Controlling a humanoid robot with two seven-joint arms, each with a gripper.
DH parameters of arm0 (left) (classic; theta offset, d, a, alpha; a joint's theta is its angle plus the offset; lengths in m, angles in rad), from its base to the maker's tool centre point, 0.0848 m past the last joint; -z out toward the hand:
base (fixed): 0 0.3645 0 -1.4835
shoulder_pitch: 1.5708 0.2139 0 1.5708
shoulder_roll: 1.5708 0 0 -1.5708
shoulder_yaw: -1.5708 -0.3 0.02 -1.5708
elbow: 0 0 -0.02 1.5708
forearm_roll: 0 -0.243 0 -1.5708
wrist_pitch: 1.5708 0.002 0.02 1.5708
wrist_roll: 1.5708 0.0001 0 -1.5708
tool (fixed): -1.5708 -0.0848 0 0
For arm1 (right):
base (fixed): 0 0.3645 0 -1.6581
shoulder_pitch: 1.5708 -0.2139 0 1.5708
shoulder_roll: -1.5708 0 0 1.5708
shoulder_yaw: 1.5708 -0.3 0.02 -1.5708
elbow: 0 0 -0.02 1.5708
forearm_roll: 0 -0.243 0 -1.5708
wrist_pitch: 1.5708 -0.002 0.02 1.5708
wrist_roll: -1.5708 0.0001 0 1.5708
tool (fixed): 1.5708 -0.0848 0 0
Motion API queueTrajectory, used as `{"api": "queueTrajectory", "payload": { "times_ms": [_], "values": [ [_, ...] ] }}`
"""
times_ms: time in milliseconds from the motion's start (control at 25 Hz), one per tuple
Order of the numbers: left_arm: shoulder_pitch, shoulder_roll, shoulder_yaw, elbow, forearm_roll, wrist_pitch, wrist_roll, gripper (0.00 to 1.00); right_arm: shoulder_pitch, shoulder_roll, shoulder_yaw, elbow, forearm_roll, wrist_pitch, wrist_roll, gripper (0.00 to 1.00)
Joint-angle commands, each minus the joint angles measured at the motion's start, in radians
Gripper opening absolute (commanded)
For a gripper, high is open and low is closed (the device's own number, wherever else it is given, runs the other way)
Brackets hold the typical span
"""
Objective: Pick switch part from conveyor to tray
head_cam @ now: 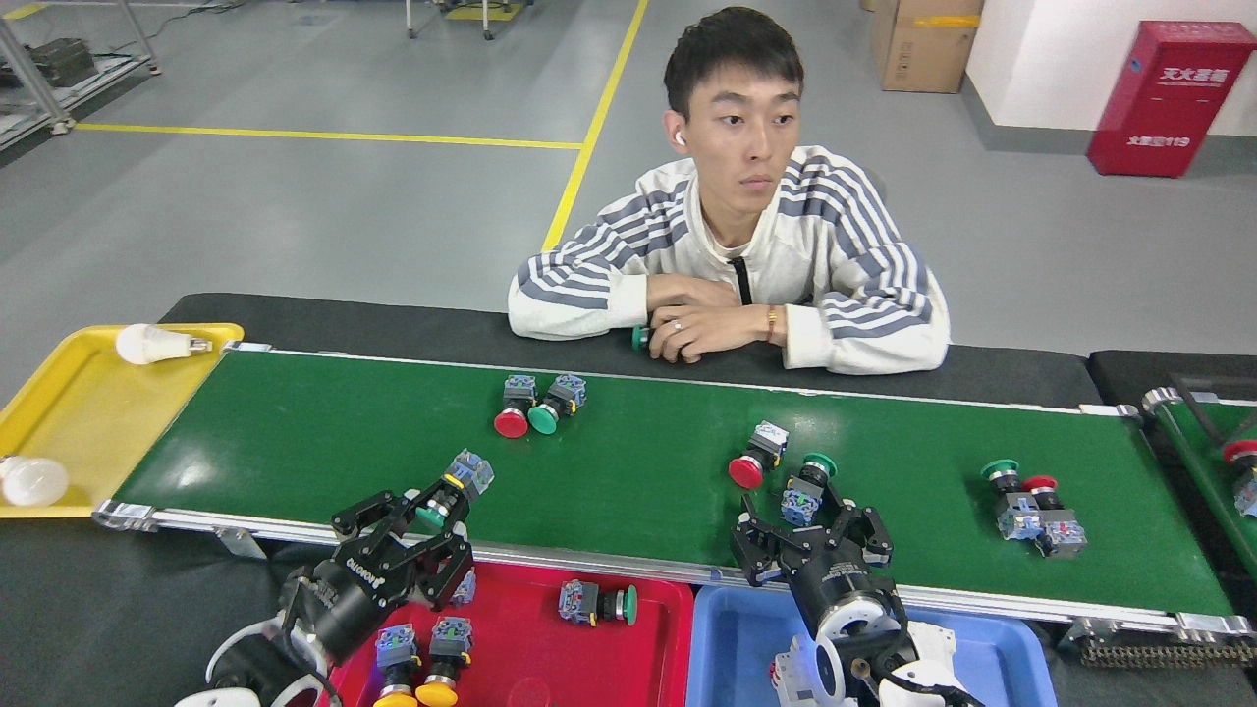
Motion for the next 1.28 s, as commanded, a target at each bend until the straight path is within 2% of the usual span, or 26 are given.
{"api": "queueTrajectory", "payload": {
  "times_ms": [0, 80, 120, 160, 240, 280, 320, 360, 560, 680, 760, 800, 840, 880, 920, 960, 1040, 1160, 1240],
  "values": [
    [0.003, -0.012, 0.003, -0.021, 0.003, -0.007, 0.009, 1.0, -0.041, 0.01, -0.007, 0.027, 0.0, 0.0, 0.006, 0.9],
    [0.003, -0.014, 0.026, -0.021, 0.003, -0.007, 0.009, 1.0, -0.046, -0.001, -0.002, 0.041, 0.001, -0.012, 0.014, 0.51],
    [0.003, -0.016, 0.048, -0.021, 0.001, -0.007, 0.009, 1.0, -0.046, -0.004, 0.003, 0.041, 0.003, -0.019, 0.024, 0.38],
    [-0.001, -0.016, 0.08, -0.021, 0.001, -0.007, 0.009, 1.0, -0.046, -0.007, 0.004, 0.041, 0.006, -0.04, 0.037, 0.26],
    [-0.012, -0.019, 0.118, -0.021, 0.001, -0.007, 0.009, 1.0, -0.046, -0.017, 0.004, 0.041, 0.006, -0.088, 0.041, 0.15],
    [-0.013, -0.017, 0.123, -0.02, 0.001, -0.007, 0.009, 1.0, -0.046, -0.017, 0.003, 0.04, 0.004, -0.095, 0.04, 0.11],
    [-0.015, -0.012, 0.123, -0.018, 0.004, 0.127, 0.01, 1.0, -0.046, -0.017, 0.003, 0.04, 0.004, -0.105, 0.04, 0.09],
    [-0.017, -0.003, 0.121, -0.012, 0.004, 0.21, 0.01, 1.0, -0.046, -0.017, 0.004, 0.038, 0.004, -0.111, 0.04, 0.04],
    [-0.017, 0.011, 0.144, -0.009, 0.004, 0.216, 0.01, 1.0, -0.035, -0.013, 0.004, -0.01, 0.004, -0.131, 0.041, 0.02],
    [-0.017, 0.011, 0.143, -0.009, 0.004, 0.206, 0.01, 1.0, 0.026, -0.015, 0.016, -0.152, 0.01, -0.16, 0.058, 0.02],
    [-0.037, 0.015, 0.141, 0.022, 0.003, 0.197, 0.006, 1.0, 0.088, -0.017, 0.076, -0.267, 0.018, -0.22, 0.077, 0.02],
    [-0.055, 0.021, 0.138, 0.045, 0.004, 0.196, 0.006, 1.0, 0.103, -0.017, 0.108, -0.301, 0.026, -0.244, 0.077, 0.02],
    [-0.087, 0.037, 0.135, 0.08, 0.004, 0.194, 0.006, 1.0, 0.122, -0.017, 0.161, -0.342, 0.043, -0.281, 0.077, 0.14],
    [-0.118, 0.06, 0.134, 0.12, 0.004, 0.19, 0.006, 1.0, 0.129, -0.015, 0.207, -0.368, 0.061, -0.309, 0.077, 0.51],
    [-0.15, 0.086, 0.134, 0.161, 0.004, 0.179, 0.004, 1.0, 0.128, -0.003, 0.248, -0.372, 0.075, -0.319, 0.075, 0.95],
    [-0.187, 0.115, 0.127, 0.215, 0.004, 0.171, 0.001, 1.0, 0.129, 0.025, 0.291, -0.364, 0.076, -0.325, 0.074, 1.0],
    [-0.276, 0.136, 0.095, 0.315, 0.004, 0.176, 0.0, 1.0, 0.129, 0.054, 0.34, -0.35, 0.076, -0.325, 0.072, 1.0],
    [-0.402, 0.142, 0.054, 0.505, 0.004, 0.179, 0.0, 1.0, 0.131, 0.057, 0.342, -0.352, 0.075, -0.324, 0.069, 1.0],
    [-0.423, 0.149, 0.058, 0.568, 0.004, 0.183, 0.0, 1.0, 0.141, 0.049, 0.297, -0.376, 0.073, -0.318, 0.051, 1.0]
  ]
}}
